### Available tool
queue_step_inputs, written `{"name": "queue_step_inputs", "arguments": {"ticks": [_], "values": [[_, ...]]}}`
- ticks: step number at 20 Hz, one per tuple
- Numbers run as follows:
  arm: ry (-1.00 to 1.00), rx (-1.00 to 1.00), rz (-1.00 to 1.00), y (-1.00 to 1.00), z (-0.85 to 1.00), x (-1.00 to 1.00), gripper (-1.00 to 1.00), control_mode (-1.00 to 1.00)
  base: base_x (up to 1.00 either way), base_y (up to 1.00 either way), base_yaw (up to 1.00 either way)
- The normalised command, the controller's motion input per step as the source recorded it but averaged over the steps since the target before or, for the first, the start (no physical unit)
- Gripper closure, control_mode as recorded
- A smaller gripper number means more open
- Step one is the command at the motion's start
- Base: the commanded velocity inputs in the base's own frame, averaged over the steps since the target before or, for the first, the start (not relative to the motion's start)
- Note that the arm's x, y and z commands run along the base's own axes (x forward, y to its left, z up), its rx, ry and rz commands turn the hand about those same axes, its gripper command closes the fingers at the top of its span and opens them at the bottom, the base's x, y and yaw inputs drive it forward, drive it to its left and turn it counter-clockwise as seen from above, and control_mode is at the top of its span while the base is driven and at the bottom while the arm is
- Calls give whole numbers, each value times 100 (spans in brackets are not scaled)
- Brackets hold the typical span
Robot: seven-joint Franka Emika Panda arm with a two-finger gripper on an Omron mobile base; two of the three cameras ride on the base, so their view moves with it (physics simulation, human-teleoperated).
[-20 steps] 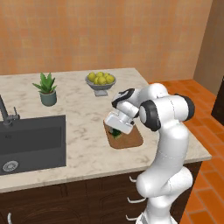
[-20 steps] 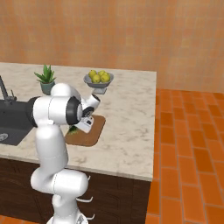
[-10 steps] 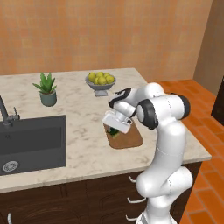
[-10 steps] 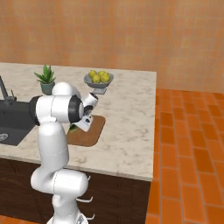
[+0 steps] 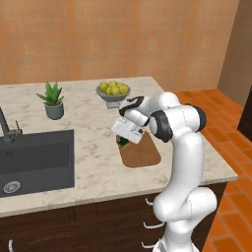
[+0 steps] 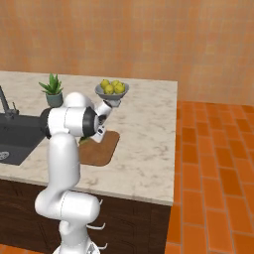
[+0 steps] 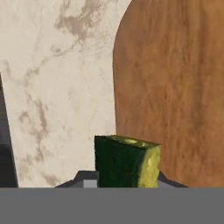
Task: Pick up the sponge from the counter and clean the cutting board by briefly scrubbing or pressing down on the cutting board. Once finished, release the sponge.
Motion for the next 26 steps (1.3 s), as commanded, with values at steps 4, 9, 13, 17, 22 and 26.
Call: {"name": "queue_step_inputs", "arguments": {"ticks": [4, 9, 13, 17, 22, 26], "values": [[0, 0, 0, -10, -10, 31, 100, -100, 0, 0, 0], [-3, -22, 0, -21, -21, -13, 100, -100, 0, 0, 0], [-2, -9, 0, -60, -15, -8, 100, -100, 0, 0, 0], [0, 4, 0, -88, -8, 0, 100, -100, 0, 0, 0], [0, 18, 3, -93, -13, 0, 100, -100, 0, 0, 0], [0, 15, 5, -43, -21, -4, 100, -100, 0, 0, 0]]}}
